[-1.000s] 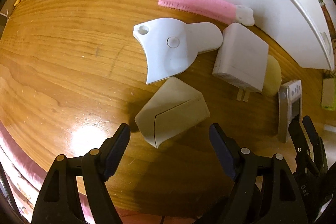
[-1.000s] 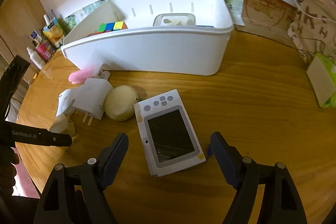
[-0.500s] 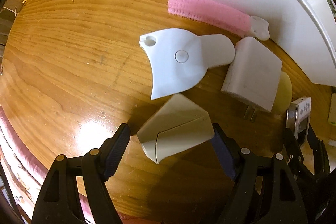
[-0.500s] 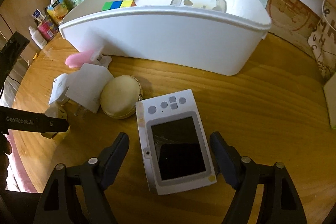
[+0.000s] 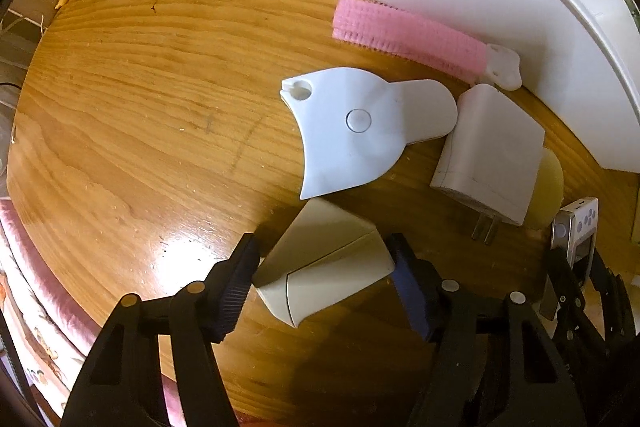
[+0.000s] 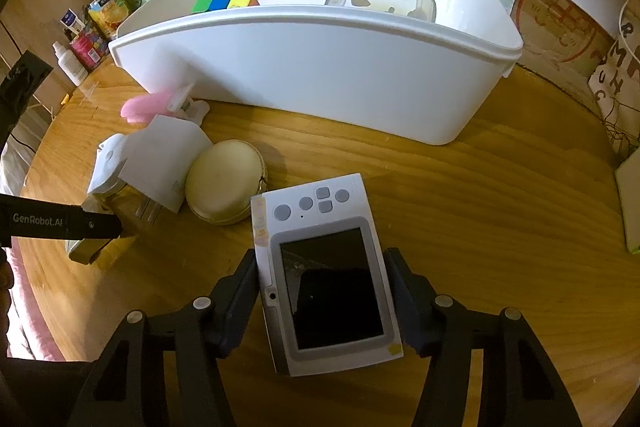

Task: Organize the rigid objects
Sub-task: 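Grasp the beige wedge with left tool while right tool grasps the white screen device, then lift and carry the wedge and device over the white bin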

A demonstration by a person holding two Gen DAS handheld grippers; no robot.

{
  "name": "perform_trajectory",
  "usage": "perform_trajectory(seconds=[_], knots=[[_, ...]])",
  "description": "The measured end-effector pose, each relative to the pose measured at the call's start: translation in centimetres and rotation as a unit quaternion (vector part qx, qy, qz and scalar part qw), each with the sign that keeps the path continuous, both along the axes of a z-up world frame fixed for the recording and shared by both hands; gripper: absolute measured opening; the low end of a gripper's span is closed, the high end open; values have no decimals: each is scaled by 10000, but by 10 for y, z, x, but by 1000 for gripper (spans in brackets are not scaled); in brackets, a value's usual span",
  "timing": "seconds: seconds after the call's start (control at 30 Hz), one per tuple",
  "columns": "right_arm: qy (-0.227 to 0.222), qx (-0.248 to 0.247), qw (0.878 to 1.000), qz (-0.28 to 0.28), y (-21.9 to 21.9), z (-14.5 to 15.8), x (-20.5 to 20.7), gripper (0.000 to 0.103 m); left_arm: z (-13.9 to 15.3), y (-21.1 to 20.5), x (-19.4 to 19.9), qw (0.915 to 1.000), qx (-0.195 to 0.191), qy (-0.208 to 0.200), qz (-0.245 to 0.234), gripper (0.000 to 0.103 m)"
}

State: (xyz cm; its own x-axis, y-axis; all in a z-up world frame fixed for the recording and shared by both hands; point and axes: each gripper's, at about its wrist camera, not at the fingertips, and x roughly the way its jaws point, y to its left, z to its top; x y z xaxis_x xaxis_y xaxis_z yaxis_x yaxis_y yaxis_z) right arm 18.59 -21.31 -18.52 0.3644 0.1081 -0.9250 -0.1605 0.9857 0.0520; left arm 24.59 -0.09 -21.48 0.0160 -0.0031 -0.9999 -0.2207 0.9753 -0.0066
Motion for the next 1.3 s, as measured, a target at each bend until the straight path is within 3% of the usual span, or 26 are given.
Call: perform_trajectory(seconds=[0.27, 0.43, 0.57, 1.0, 1.3], knots=[[143, 117, 9997, -150, 5, 0, -6, 61, 3, 2, -13, 9997, 2, -98, -210, 68], [284, 478, 9970, -533, 2, 1, -13, 60, 2, 13, -25, 9995, 1, -79, -314, 68], [259, 494, 9953, -786, 4, 5, -21, 60, 4, 28, -35, 9993, 1, -97, -375, 68], [-202, 357, 9917, -1216, 23, 40, -48, 60, 16, 81, -62, 9972, -31, -311, -674, 68], [-703, 285, 9901, -1178, 32, 73, -55, 58, 49, 97, -66, 9945, 80, -720, -762, 68]])
